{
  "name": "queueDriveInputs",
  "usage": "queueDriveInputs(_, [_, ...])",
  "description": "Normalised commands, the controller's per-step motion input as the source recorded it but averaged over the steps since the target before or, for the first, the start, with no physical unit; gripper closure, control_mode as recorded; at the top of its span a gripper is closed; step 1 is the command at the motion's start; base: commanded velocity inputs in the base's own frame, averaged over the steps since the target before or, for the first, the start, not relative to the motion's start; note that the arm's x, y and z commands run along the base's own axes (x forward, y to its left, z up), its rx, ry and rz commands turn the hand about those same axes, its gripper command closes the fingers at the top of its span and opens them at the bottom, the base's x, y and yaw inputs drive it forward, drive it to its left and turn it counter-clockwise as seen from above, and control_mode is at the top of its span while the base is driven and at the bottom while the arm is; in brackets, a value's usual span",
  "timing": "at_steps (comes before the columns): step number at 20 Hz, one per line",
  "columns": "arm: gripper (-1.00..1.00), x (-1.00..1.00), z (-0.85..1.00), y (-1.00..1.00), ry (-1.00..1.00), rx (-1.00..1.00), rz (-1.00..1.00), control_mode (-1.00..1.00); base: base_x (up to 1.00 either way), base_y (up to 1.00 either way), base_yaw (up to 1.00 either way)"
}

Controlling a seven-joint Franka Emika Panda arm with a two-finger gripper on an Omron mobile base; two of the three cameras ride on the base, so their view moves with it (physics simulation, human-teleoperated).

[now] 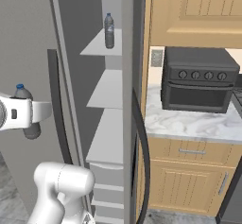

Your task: Take the bottled waters from the counter and place them in the freezer to freeze. Close the freezer door after placing the bottles.

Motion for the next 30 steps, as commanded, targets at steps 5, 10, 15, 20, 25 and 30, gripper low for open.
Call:
queueDriveInputs(5, [1.00, 0.09, 0.00, 0.00, 0.00, 0.00, 0.00, -1.00, 0.00, 0.00, 0.00])
queueDriveInputs(10, [1.00, 0.17, 0.00, 0.00, 0.00, 0.00, 0.00, -1.00, 0.00, 0.00, 0.00])
queueDriveInputs(15, [1.00, 0.07, 0.00, -0.15, 0.00, 0.00, 0.00, -1.00, 0.00, 0.00, 0.00])
queueDriveInputs(20, [1.00, 0.00, 0.01, -0.15, -0.02, 0.00, 0.00, -1.00, 0.00, 0.00, 0.00])
queueDriveInputs(25, [1.00, 0.00, 0.08, -0.08, -0.07, 0.00, 0.00, -1.00, 0.00, 0.00, 0.00])
queueDriveInputs(30, [1.00, 0.03, 0.01, -0.07, -0.03, 0.00, 0.00, -1.00, 0.00, 0.00, 0.00])
